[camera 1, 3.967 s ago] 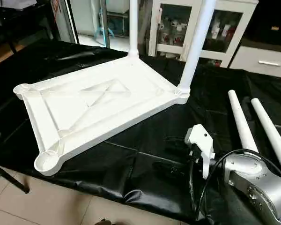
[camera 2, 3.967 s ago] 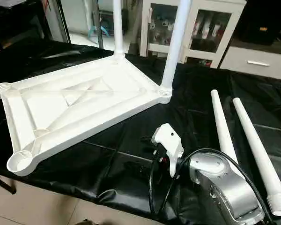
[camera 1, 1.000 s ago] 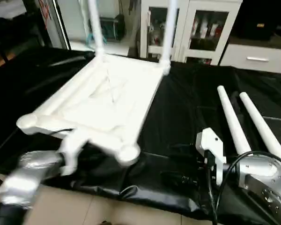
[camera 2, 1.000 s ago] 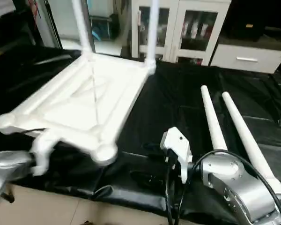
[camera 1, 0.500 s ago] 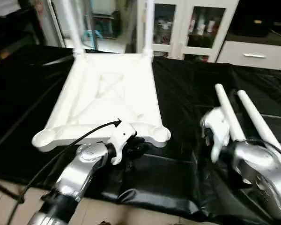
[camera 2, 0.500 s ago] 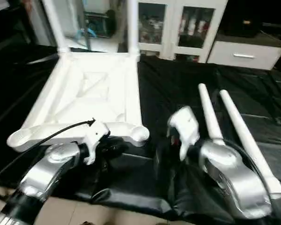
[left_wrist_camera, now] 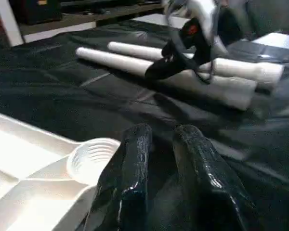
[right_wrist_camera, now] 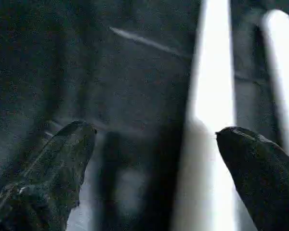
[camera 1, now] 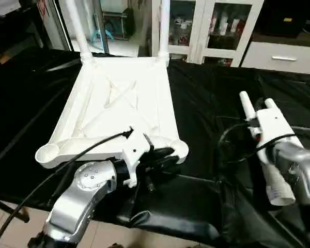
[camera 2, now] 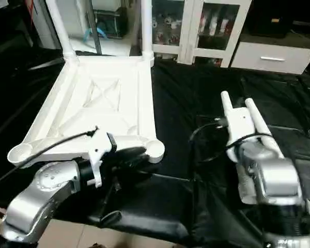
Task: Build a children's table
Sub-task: Pick table leg
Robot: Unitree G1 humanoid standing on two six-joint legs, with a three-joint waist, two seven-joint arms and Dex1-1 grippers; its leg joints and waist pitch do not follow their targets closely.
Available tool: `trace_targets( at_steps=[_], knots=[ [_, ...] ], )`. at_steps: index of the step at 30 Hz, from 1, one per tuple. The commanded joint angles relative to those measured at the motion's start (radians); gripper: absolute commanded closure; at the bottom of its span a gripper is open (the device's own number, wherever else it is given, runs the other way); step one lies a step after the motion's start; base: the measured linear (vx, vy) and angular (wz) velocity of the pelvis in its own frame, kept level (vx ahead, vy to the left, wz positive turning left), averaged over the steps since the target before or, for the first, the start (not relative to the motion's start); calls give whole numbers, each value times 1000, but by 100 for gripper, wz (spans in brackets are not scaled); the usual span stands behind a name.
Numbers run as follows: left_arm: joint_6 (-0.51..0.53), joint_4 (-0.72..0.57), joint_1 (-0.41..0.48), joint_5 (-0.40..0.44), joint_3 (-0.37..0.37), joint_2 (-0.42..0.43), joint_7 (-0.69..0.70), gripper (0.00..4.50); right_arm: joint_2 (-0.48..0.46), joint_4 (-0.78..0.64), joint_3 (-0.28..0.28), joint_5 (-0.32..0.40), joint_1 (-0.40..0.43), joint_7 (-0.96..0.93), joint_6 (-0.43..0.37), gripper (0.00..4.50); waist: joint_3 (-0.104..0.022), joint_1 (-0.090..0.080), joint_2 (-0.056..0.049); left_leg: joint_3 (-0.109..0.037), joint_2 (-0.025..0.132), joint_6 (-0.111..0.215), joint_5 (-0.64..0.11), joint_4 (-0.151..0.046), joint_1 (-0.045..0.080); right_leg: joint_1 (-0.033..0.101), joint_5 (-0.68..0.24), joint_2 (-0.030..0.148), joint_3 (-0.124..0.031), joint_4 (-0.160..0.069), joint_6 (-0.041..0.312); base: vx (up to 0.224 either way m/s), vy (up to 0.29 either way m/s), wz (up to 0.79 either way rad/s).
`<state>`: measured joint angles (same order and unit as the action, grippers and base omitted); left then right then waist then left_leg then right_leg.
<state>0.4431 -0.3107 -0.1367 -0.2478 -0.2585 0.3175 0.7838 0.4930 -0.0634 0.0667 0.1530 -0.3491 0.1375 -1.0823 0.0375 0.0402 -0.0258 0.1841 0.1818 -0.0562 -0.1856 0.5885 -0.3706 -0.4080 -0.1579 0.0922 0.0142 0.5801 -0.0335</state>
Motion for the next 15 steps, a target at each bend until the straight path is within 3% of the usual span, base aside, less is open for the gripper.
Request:
trace_targets(
  at_steps=[1, 2, 4, 7, 12, 13, 14, 15],
  knots=[
    [47, -53, -4, -22, -3, 20, 19, 340, 11, 26, -13, -27, -11, -13, -31, 0, -47, -1, 17, -8, 22, -43, -302, -75, 14, 29, -371, 18, -14, -69, 122, 0, 0, 0],
    [61, -70, -6, -30, -7, 31, 27, 340, 19, 39, -22, -39, -20, -18, -50, 0, -47, -2, 21, -8, 21, -43, -305, -75, 13, 29, -381, 18, -14, -70, 117, 0, 0, 0],
    [91, -99, -11, -47, -12, 51, 38, 340, 26, 62, -22, -43, -29, -22, -72, 0, -50, -4, 18, -8, 21, -46, -287, -73, 13, 29, -366, 17, -14, -67, 110, 0, 0, 0],
    [122, -129, -16, -63, -18, 71, 51, 340, 20, 81, -1, -30, -35, -17, -85, 0, -52, -3, 19, -8, 21, -41, -254, -72, 11, 31, -313, 16, -14, -61, 123, 0, 0, 0],
    [195, -188, -40, -103, -18, 99, 62, 322, 6, 110, 38, 3, -48, 17, -139, 48, -54, -2, 18, -4, 20, -30, -212, -67, 11, 35, -242, 15, -14, -54, 155, 0, 0, 0],
    [207, -194, -45, -111, -15, 99, 61, 322, 10, 111, 37, 2, -48, 21, -149, 48, -53, -3, 30, -1, 20, -27, -212, -67, 10, 37, -254, 15, -14, -56, 157, 0, 0, 0],
    [207, -194, -45, -111, -15, 99, 61, 312, 10, 111, 37, 2, -48, 21, -149, 57, -53, -1, 27, -3, 20, -27, -209, -67, 11, 38, -260, 16, -14, -53, 158, 0, 0, 0],
    [235, -213, -57, -123, -13, 114, 65, 305, 12, 110, 40, 8, -49, 28, -168, 71, -53, -2, 37, 0, 21, -25, -206, -66, 10, 36, -272, 16, -15, -56, 154, 0, 0, 0]
  ],
)
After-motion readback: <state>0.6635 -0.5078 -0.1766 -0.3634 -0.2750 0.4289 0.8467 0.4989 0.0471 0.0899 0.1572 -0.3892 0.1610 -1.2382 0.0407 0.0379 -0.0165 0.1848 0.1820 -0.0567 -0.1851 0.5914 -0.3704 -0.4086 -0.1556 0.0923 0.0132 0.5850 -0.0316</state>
